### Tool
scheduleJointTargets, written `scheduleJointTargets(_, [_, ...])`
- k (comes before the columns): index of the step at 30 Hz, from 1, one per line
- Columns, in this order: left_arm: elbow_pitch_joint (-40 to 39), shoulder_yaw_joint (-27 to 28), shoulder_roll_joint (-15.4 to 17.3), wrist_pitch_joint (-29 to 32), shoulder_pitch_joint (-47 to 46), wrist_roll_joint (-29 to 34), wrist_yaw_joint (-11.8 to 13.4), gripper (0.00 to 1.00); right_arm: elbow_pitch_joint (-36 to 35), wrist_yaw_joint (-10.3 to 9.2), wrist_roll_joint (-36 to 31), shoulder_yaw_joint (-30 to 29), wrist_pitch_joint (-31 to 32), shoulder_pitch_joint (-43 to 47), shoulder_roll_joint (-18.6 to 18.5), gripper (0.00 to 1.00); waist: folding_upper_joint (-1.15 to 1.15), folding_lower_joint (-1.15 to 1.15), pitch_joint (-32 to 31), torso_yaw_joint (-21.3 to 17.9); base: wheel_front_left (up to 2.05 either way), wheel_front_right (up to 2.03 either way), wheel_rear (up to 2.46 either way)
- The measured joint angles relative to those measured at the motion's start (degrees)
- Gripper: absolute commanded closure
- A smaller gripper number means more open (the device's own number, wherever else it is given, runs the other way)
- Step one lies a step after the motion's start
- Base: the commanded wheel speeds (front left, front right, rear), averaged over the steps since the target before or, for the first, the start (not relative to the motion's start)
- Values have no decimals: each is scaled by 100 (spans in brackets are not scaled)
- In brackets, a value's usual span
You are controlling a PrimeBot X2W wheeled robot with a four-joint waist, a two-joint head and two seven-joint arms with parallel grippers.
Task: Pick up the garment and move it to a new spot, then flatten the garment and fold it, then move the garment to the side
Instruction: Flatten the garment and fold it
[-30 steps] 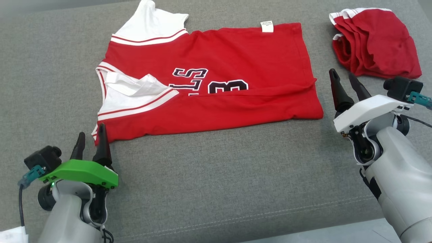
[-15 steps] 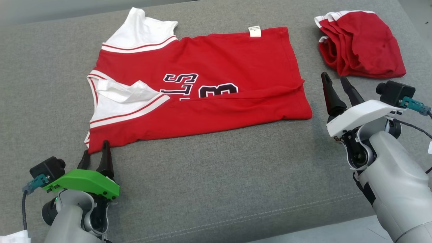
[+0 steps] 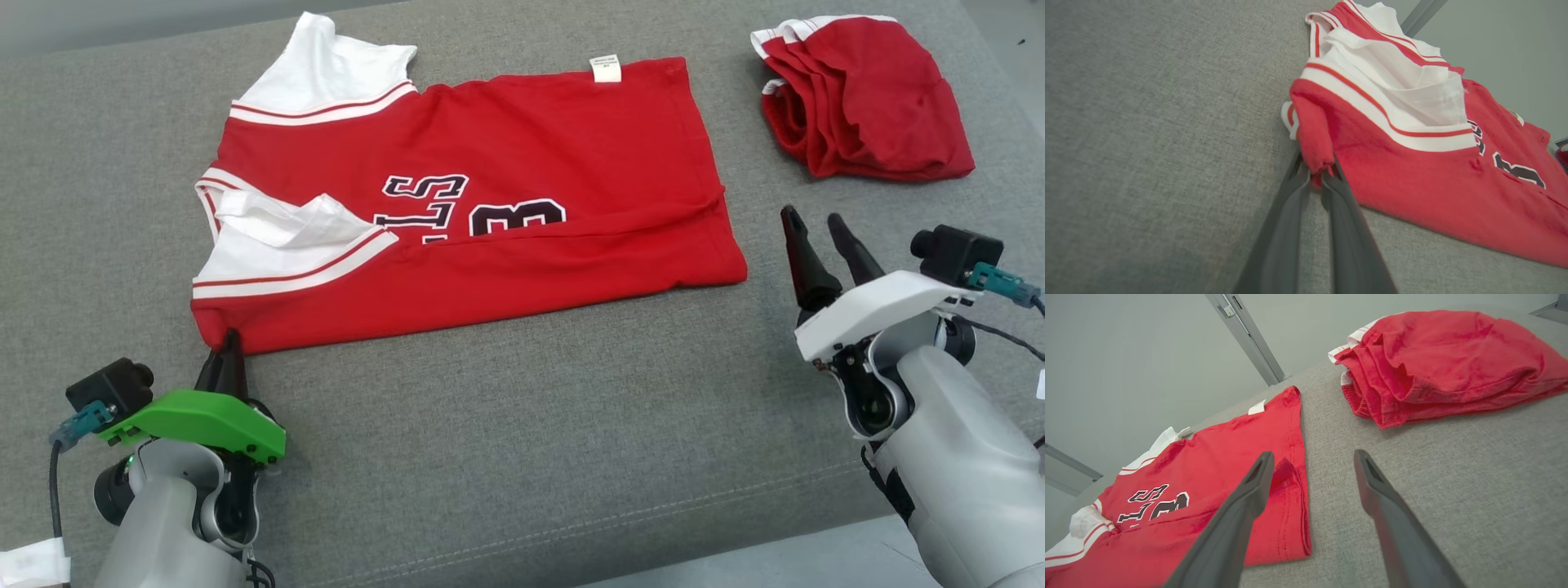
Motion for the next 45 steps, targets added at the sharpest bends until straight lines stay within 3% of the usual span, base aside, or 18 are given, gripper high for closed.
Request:
scheduleJointTargets(12, [-245,-509,208,-135,-191,699,42,100,356,25,-10,321,515,141,5,0,0,0,2,98,0,0,0])
scheduleJointTargets(31, [-501,-917,35,-194,-237,948,46,100,893,51,207,363,1013,-108,130,2,0,0,-1,427,0,0,0])
scheduleJointTargets(34, [-517,-943,29,-194,-236,960,48,100,939,51,203,396,1021,-192,131,51,0,0,14,486,0,0,0])
scheduleJointTargets(39, [-552,-957,31,-197,-236,1022,93,100,969,51,104,549,1043,-286,164,100,0,0,13,518,0,0,0])
scheduleJointTargets(45, [-648,-965,62,-254,-221,1077,111,100,924,52,-43,625,918,-320,80,100,0,0,-25,502,0,0,0])
